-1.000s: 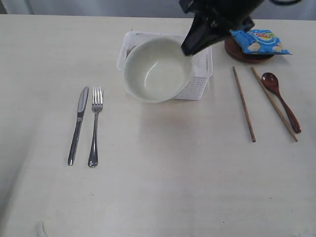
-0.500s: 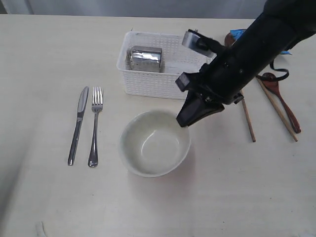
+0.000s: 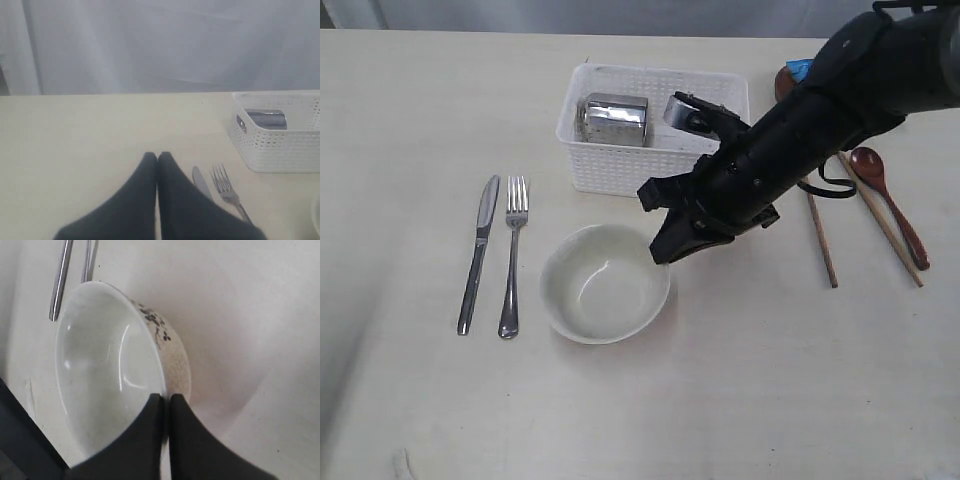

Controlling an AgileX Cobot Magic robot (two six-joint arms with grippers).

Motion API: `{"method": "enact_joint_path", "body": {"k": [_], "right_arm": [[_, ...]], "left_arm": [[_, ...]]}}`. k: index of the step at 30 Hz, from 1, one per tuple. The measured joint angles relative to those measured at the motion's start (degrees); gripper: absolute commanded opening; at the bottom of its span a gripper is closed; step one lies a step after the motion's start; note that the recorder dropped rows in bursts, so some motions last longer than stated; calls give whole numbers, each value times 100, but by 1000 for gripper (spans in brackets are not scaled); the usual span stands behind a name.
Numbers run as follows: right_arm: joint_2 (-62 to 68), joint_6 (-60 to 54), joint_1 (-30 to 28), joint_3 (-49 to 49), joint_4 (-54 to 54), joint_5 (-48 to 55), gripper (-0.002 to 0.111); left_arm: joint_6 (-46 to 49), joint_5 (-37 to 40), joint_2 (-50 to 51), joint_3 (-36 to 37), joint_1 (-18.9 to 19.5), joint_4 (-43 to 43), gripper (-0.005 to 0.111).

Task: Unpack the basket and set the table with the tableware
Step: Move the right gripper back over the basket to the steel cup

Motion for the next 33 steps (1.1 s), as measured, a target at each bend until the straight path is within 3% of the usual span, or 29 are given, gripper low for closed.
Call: {"method": "enact_joint_path", "body": {"k": [5,8,16,26,33], "right_arm": [[61,11,0,-88,10,-255,51],[-8,203,0,-523,-64,-28,49],[-20,1785,0,-2308,-1539,530,49],[668,3071,0,-4541,-1631,729,49],[1708,3727,-48,-5162,-1641,732,49]], "left_arm": [[0,0,0,0,0,0,0],[0,0,0,0,0,0,0],[0,0,0,0,0,0,0],[0,0,0,0,0,0,0],[0,0,0,0,0,0,0]]}}
